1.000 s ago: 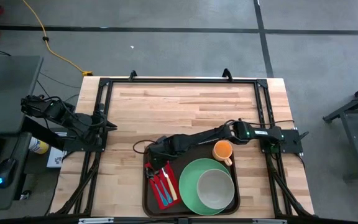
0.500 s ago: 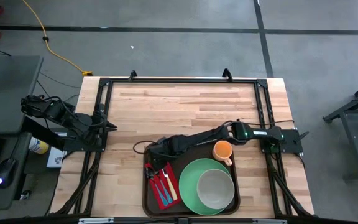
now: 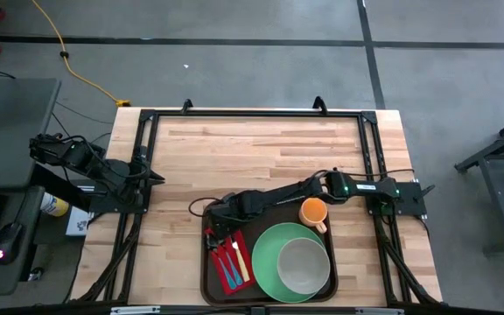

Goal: Set up tray
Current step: Adjust the red napkin

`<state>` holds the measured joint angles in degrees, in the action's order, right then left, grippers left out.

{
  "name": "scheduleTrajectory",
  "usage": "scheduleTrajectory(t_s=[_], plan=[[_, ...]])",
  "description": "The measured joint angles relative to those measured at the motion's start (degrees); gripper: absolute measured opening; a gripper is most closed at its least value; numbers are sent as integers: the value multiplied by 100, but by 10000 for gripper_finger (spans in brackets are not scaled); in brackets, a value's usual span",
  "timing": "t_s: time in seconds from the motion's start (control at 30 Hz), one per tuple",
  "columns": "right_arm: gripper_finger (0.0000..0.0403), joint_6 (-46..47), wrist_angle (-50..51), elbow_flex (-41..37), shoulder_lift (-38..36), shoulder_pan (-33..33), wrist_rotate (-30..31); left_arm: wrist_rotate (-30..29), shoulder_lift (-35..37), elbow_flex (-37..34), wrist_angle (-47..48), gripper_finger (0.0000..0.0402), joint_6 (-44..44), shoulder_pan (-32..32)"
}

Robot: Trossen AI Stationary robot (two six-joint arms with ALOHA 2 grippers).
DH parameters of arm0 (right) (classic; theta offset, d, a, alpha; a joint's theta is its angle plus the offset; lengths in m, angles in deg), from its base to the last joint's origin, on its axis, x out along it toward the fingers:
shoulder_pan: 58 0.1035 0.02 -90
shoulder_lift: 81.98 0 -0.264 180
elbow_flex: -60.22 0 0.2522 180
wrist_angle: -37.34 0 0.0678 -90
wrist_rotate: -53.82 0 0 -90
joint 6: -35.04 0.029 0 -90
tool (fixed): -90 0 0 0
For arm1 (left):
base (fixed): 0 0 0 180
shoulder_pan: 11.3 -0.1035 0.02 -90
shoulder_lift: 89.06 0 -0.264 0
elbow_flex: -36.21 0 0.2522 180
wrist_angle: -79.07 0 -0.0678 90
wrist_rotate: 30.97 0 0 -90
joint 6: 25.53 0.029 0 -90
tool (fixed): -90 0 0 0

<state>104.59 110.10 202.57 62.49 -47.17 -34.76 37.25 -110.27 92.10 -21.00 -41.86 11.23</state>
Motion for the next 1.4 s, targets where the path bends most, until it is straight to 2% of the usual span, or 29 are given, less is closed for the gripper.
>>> scheduleTrajectory(t_s=[0.1,0.17,0.27,0.83,1.13,1.4], plan=[[18,10,39,0,2,4,2,0,-2,0,0,67,0,0],[6,10,35,0,4,7,-3,0,0,0,0,67,2,-2],[13,107,66,-2,4,7,3,-1,-1,0,0,67,1,0],[1,836,273,-4,8,182,280,-4,0,0,0,67,89,-2],[0,1251,902,-24,-202,304,422,-4,-1,0,0,67,104,0],[0,1404,757,-20,-221,319,505,0,-2,0,0,67,102,0]])
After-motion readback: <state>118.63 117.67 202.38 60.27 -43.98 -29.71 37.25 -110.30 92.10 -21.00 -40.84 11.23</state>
